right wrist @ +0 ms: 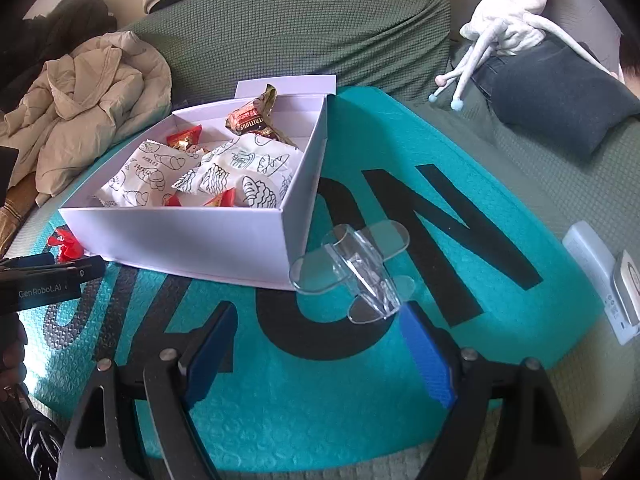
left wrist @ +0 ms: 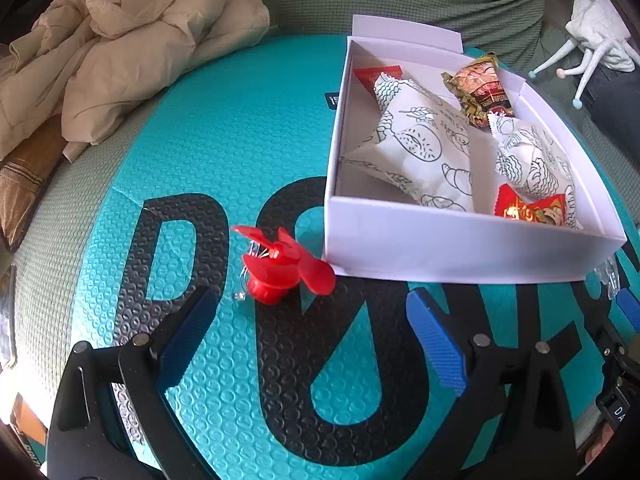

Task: Organize objects
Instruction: 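Move left gripper onto the red clip while right moves toward the clear stand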

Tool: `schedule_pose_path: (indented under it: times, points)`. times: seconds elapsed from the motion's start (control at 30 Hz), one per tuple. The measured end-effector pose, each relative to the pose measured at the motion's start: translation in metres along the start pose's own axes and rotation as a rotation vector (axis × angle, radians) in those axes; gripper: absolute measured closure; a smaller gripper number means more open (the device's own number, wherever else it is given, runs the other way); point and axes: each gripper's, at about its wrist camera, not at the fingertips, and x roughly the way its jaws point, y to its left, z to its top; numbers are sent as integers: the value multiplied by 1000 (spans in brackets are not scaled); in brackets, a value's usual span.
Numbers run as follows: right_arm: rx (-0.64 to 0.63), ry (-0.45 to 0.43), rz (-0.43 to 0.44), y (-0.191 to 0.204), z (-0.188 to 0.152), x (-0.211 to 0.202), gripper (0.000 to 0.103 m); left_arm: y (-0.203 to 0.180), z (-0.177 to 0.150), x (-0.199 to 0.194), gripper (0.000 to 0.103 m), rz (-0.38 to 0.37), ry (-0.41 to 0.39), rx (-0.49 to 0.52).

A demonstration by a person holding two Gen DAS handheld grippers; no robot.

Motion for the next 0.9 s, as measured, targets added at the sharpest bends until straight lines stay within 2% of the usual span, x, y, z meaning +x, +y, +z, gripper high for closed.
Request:
schedule_pose_path:
  times: [0.27,0.5,0.63,0.9]
  points:
    - [24,-34,18,-5,4,3,19,3,4,5,7,-16,-18,-13]
    - [5,-130,15,-4,6,-17,19,4,0,-12,7,-6,-55,-13]
    - [-14,-96,-1,-4,13,-10,19,5,2,-17,7,28,-66,-17]
    - [-12,6,66,-11,25,19,17,4,9,-3,7,71,-9,-27]
